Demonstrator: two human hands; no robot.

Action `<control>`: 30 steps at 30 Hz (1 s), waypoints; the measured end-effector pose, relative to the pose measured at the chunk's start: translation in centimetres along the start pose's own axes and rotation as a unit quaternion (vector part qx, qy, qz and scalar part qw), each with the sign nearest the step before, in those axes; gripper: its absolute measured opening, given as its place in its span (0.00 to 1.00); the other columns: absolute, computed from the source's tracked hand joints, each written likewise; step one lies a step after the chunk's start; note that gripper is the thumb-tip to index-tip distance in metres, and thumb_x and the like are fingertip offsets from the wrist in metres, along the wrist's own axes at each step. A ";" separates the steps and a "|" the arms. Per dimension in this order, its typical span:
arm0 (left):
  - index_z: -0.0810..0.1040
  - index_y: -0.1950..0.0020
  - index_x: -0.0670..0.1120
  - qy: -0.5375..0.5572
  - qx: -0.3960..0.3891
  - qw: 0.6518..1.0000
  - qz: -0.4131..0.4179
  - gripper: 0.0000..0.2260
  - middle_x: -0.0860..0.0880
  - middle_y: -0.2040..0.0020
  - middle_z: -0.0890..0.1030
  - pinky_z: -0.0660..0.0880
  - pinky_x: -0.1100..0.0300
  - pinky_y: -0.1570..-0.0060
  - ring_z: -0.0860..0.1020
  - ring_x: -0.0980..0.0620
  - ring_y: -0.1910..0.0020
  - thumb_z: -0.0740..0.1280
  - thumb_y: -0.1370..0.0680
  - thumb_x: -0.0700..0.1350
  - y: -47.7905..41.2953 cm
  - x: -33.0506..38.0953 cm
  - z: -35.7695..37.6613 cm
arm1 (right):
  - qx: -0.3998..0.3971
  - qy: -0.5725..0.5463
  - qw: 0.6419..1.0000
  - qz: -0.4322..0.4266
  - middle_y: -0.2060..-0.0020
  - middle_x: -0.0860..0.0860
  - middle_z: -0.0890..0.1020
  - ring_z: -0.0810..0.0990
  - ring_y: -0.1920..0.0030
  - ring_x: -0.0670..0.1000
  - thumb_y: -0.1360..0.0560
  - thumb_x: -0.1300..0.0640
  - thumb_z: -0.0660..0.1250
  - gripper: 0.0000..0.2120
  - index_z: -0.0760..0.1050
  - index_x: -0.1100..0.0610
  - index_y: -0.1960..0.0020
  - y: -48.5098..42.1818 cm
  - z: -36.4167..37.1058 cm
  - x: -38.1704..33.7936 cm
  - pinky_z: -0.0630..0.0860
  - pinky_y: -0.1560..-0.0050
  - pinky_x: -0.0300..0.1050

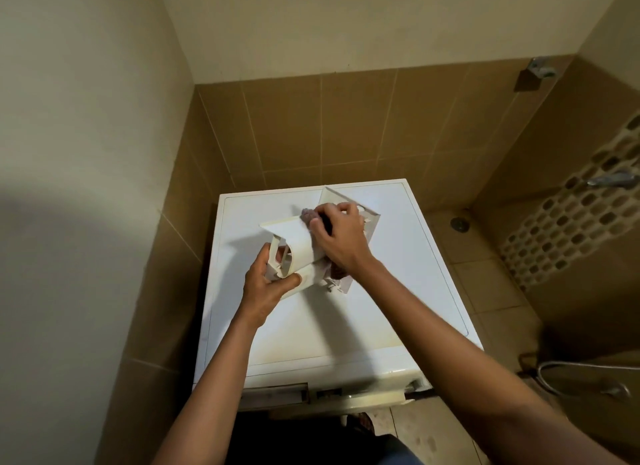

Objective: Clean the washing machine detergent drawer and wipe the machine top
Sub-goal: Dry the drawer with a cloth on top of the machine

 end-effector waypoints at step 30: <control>0.70 0.37 0.62 -0.005 -0.027 1.000 -0.012 0.33 0.55 0.41 0.77 0.78 0.55 0.48 0.75 0.54 0.40 0.76 0.40 0.50 -1.4 -0.5 -0.6 | 0.014 0.055 0.997 -0.047 0.58 0.48 0.84 0.79 0.55 0.50 0.26 0.63 0.67 0.06 0.81 0.56 0.56 -2.1 -0.7 0.2 0.73 0.54 0.42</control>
Point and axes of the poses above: each hand's wrist, its own y-axis away from the middle knuckle, its own z-axis out of the palm, x = y × z, the point moved 9 cm from there along -y, towards the middle knuckle
